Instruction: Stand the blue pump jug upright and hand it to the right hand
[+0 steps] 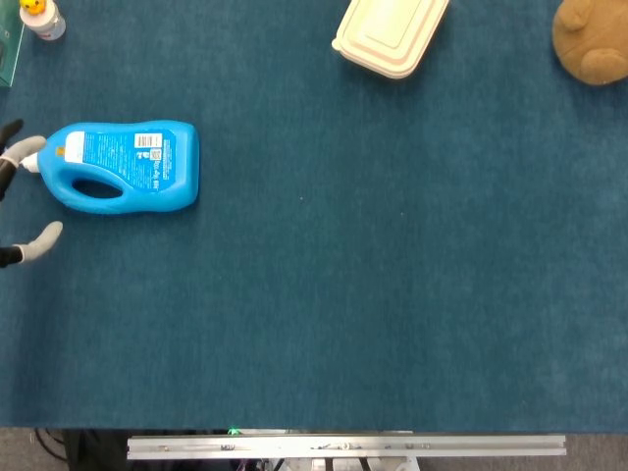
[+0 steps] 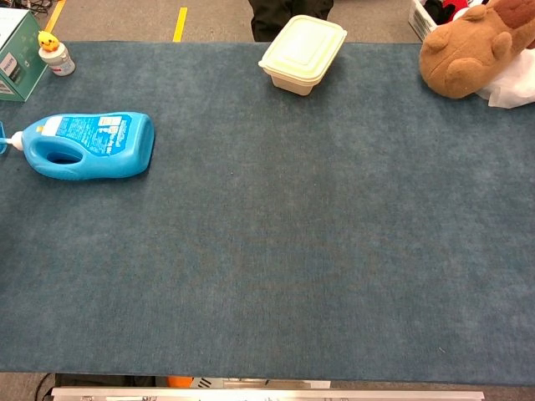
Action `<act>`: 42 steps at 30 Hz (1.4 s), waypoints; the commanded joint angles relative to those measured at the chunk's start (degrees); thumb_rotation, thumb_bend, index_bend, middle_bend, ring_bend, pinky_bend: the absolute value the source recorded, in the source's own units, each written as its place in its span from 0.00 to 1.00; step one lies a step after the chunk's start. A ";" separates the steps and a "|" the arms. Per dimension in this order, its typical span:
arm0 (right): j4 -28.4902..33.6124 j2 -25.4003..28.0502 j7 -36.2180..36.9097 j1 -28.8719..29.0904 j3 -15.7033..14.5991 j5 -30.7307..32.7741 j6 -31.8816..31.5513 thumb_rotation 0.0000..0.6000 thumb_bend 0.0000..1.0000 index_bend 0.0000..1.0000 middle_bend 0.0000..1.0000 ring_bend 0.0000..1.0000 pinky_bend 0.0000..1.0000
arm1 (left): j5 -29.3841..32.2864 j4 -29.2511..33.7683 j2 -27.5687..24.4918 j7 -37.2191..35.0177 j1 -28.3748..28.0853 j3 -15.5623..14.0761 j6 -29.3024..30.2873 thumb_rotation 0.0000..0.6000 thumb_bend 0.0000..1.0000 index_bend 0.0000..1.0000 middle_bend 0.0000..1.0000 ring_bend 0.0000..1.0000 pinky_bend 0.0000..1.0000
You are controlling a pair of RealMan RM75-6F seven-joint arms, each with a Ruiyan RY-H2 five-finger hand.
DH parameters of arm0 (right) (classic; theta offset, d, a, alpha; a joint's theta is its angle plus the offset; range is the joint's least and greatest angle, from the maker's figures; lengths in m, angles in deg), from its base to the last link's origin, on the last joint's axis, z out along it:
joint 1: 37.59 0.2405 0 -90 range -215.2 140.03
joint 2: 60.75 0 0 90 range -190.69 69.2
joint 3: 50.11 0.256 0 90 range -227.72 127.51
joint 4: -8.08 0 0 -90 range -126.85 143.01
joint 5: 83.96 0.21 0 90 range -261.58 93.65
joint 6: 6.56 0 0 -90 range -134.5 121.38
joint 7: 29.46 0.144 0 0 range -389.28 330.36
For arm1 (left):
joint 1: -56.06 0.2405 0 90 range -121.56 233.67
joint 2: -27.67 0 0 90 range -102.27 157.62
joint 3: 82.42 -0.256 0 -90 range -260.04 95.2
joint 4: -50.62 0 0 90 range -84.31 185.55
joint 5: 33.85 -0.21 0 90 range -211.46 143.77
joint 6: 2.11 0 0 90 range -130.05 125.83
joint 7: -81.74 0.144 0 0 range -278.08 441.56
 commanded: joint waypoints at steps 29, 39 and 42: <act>-0.49 1.47 4.77 -0.98 -0.98 -0.76 0.38 1.00 0.08 0.08 0.22 0.11 0.24 | 24.22 -17.30 6.98 5.70 -19.29 3.86 -31.15 0.10 0.13 0.26 0.19 0.09 0.13; -1.25 1.25 5.29 -0.84 -0.97 -0.12 1.08 1.00 0.08 0.08 0.22 0.11 0.24 | 34.67 -27.60 13.40 17.07 -23.67 1.62 -35.98 0.10 0.13 0.26 0.22 0.09 0.13; -1.34 1.21 5.31 -0.82 -0.98 0.03 1.24 1.00 0.08 0.08 0.22 0.11 0.24 | 37.11 -28.68 14.05 18.89 -24.30 1.17 -36.93 0.10 0.13 0.26 0.22 0.09 0.13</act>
